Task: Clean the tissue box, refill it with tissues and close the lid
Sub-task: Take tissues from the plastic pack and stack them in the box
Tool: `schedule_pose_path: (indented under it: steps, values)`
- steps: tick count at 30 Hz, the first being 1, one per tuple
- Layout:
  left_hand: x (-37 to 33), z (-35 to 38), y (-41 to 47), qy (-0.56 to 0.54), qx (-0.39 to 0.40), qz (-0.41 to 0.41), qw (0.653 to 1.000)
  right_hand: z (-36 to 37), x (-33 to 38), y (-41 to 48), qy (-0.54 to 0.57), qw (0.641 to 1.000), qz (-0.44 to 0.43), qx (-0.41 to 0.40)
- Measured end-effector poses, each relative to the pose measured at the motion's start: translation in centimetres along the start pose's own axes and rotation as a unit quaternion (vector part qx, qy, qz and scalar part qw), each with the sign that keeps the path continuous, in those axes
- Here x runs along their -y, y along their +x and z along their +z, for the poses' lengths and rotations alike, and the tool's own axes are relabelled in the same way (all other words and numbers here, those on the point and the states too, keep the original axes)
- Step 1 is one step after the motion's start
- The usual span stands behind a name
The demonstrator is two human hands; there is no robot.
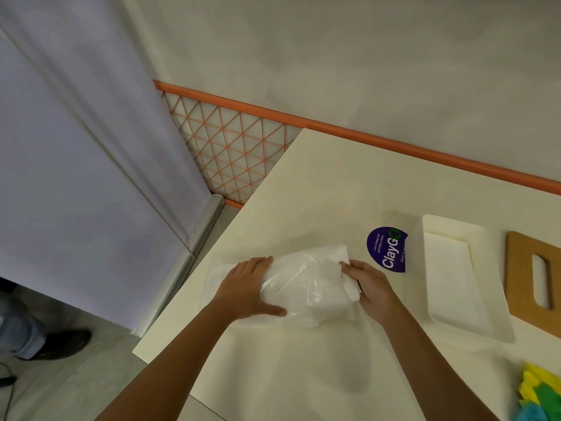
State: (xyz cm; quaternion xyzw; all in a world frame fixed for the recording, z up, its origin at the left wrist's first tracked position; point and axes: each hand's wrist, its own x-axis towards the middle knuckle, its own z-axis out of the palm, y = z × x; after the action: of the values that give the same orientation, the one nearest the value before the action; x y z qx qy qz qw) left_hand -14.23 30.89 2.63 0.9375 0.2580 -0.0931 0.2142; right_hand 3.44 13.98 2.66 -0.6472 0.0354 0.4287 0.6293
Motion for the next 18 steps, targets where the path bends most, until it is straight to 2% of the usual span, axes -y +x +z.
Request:
schedule_pose_path:
  steps: [4,8,13,18]
  values:
    - [0.0,0.0,0.1,0.012,0.001,0.008,1.0,0.0,-0.6,0.0,-0.151,0.987,0.037,0.044]
    - [0.0,0.0,0.2,0.014,0.002,0.015,1.0,0.7,-0.2,-0.1,-0.169,0.982,0.049,0.066]
    - [0.1,-0.2,0.2,0.014,0.017,0.011,1.0,0.6,1.9,-1.3,-0.246,0.968,-0.036,0.004]
    - [0.0,-0.4,0.0,0.02,0.023,0.0,1.0,-0.8,3.3,-3.0,-0.242,0.966,-0.078,-0.037]
